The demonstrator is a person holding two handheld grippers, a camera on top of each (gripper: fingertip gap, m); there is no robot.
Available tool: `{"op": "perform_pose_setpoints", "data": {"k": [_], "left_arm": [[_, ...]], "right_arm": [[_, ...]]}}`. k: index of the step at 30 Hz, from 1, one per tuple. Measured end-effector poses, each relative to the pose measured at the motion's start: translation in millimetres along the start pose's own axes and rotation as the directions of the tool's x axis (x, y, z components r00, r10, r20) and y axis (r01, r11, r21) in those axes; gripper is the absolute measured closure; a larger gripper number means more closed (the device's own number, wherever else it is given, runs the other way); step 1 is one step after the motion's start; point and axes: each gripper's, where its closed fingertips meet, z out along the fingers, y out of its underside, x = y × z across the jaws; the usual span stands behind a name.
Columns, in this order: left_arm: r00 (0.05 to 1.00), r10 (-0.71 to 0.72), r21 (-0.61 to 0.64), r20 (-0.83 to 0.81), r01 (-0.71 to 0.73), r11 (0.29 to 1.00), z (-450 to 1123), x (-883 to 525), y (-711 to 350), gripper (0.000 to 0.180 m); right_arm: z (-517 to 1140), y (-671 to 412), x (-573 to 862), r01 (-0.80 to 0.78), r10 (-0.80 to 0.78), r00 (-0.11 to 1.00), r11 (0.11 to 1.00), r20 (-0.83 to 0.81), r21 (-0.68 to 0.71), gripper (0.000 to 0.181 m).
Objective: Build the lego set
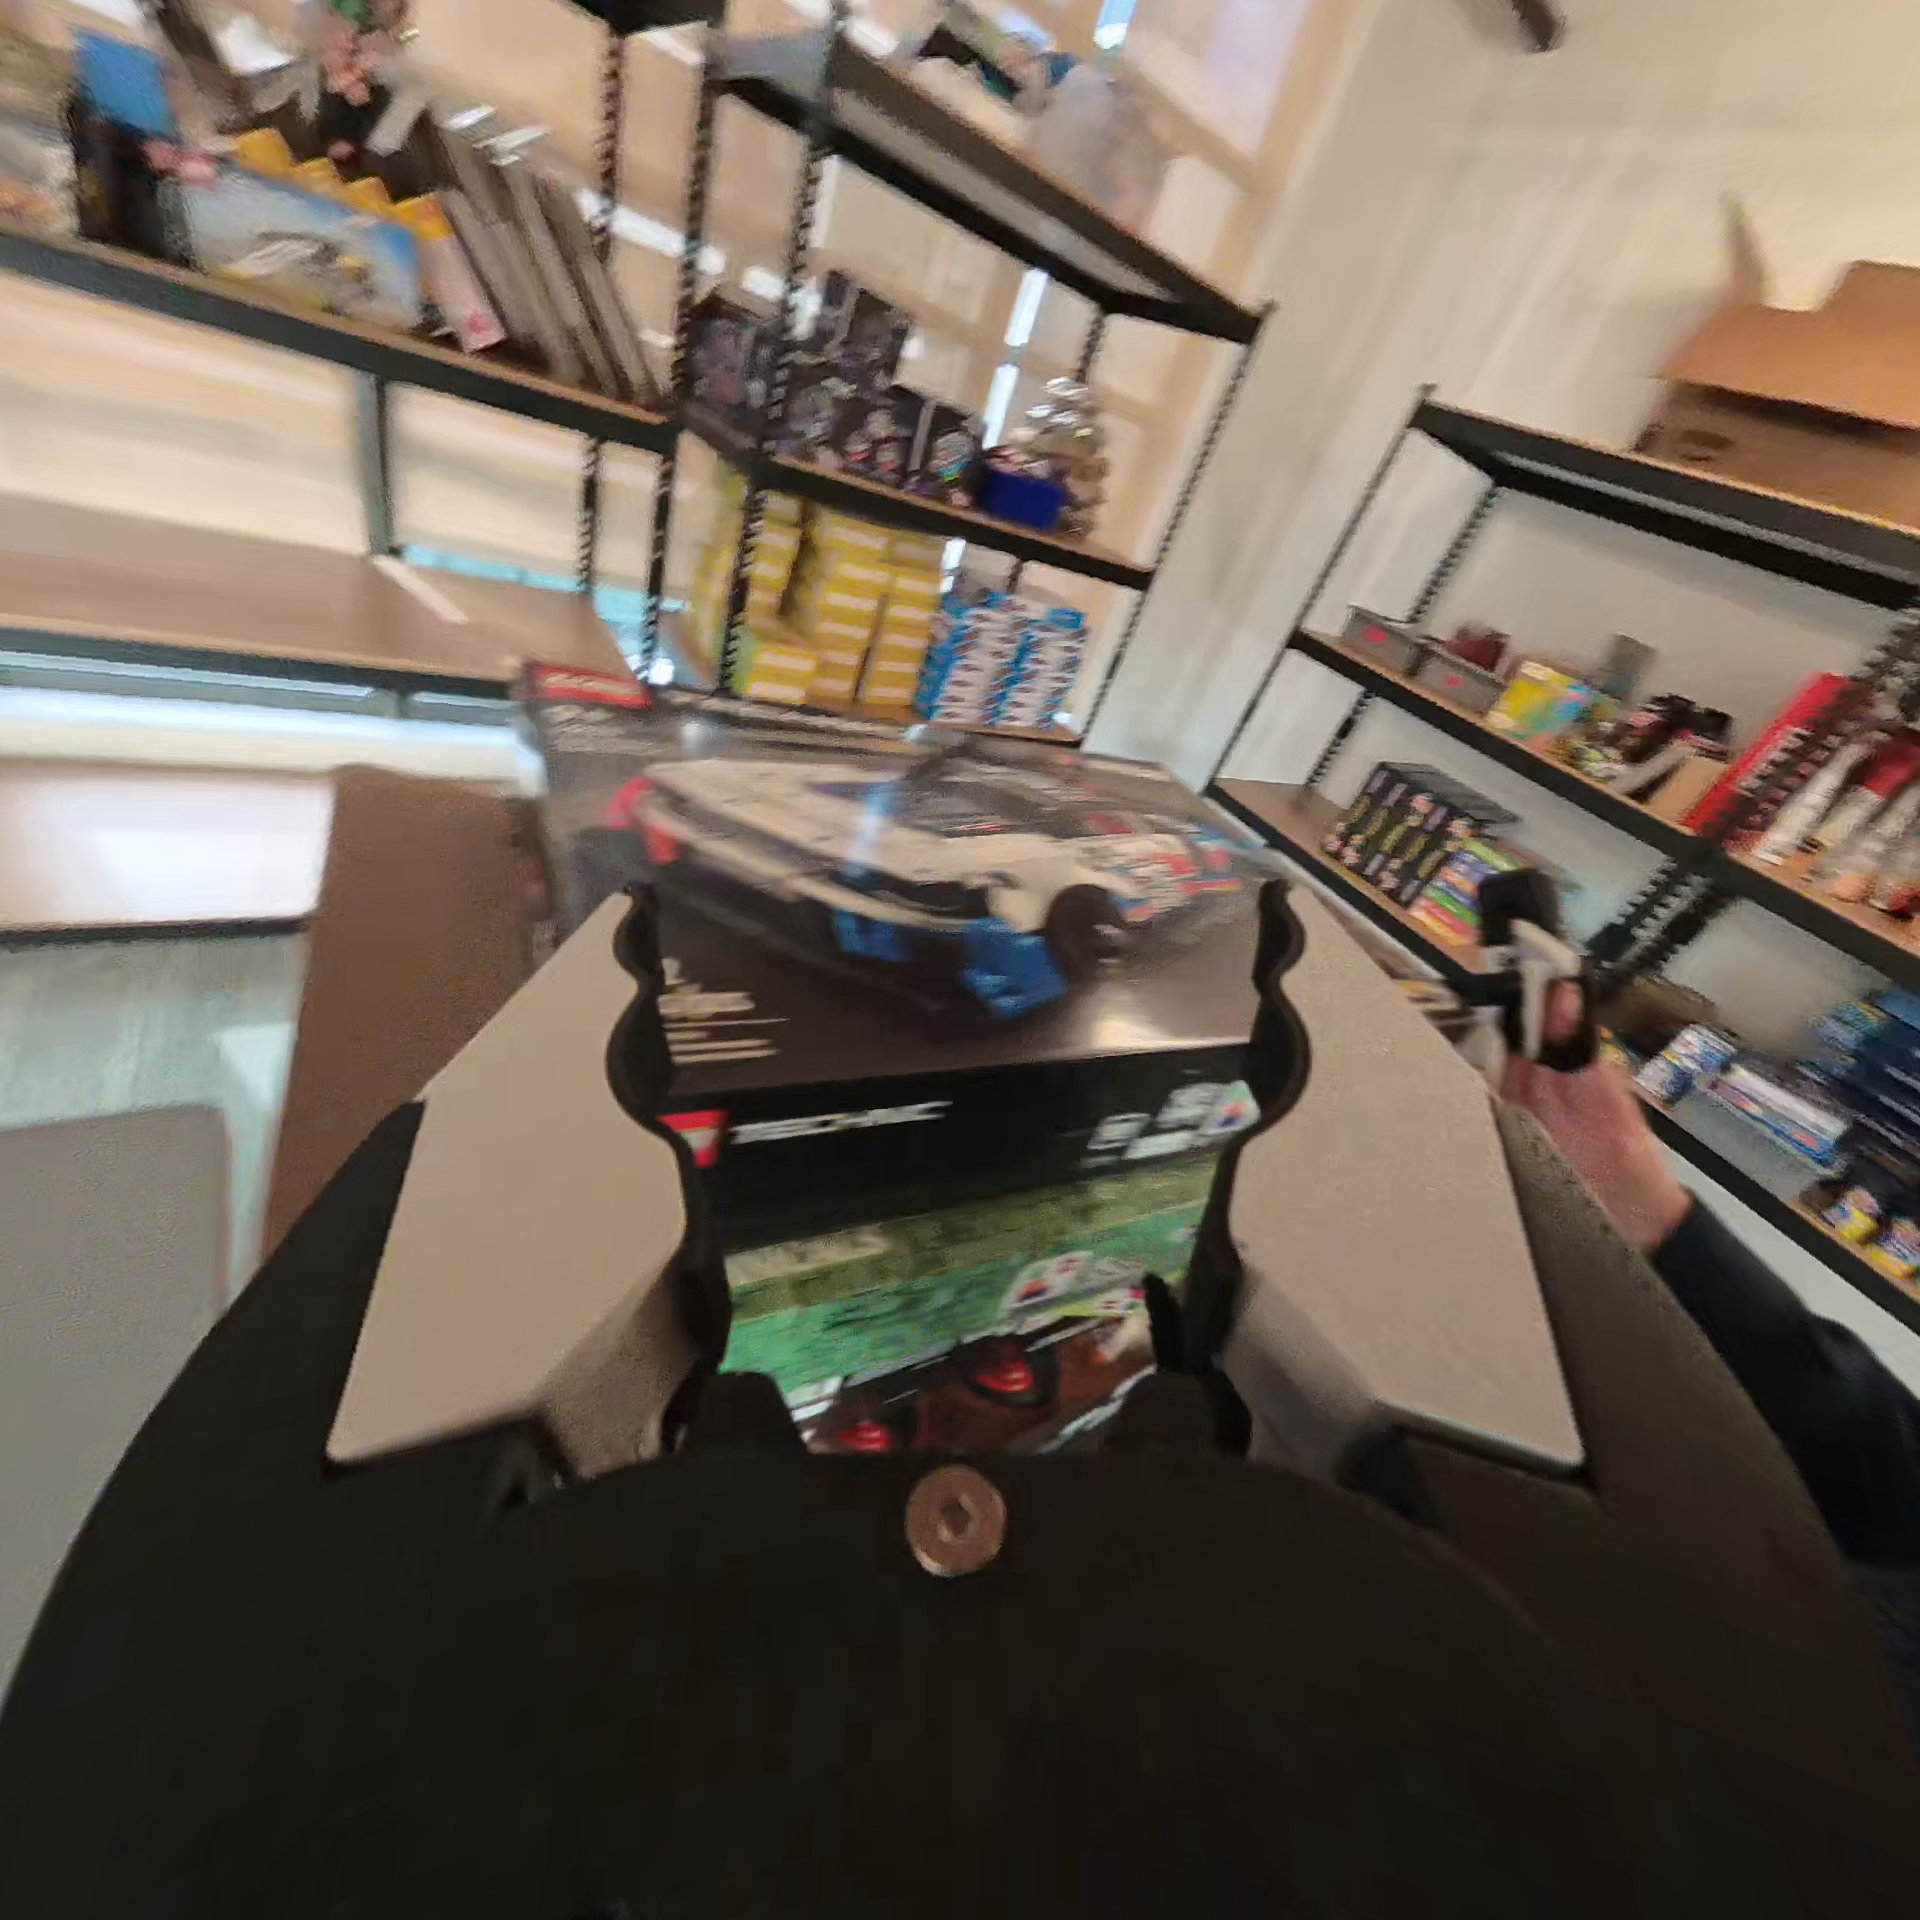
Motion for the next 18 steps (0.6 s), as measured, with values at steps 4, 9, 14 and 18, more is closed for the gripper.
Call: {"op": "perform_pose_setpoints", "data": {"k": [4,9,14,18], "left_arm": [[0.988,-0.154,-0.103,-0.012,0.152,0.983,21,-45,22,0.065],[0.957,-0.282,-0.235,-0.059,0.262,0.936,52,-55,64,0.062],[0.949,-0.314,-0.245,-0.021,0.300,0.922,56,-66,72,0.078],[0.973,-0.231,-0.238,0.024,0.230,0.944,58,-67,74,0.091]], "right_arm": [[20,-1,13,-0.014,0.013,0.996,1.000,-0.088,-0.011,0.036],[28,3,29,-0.059,0.054,0.983,0.998,-0.177,-0.023,0.038],[29,4,30,-0.074,0.066,0.977,0.997,-0.203,-0.035,0.045],[27,2,26,-0.058,0.050,0.975,0.998,-0.218,-0.032,0.051]]}}
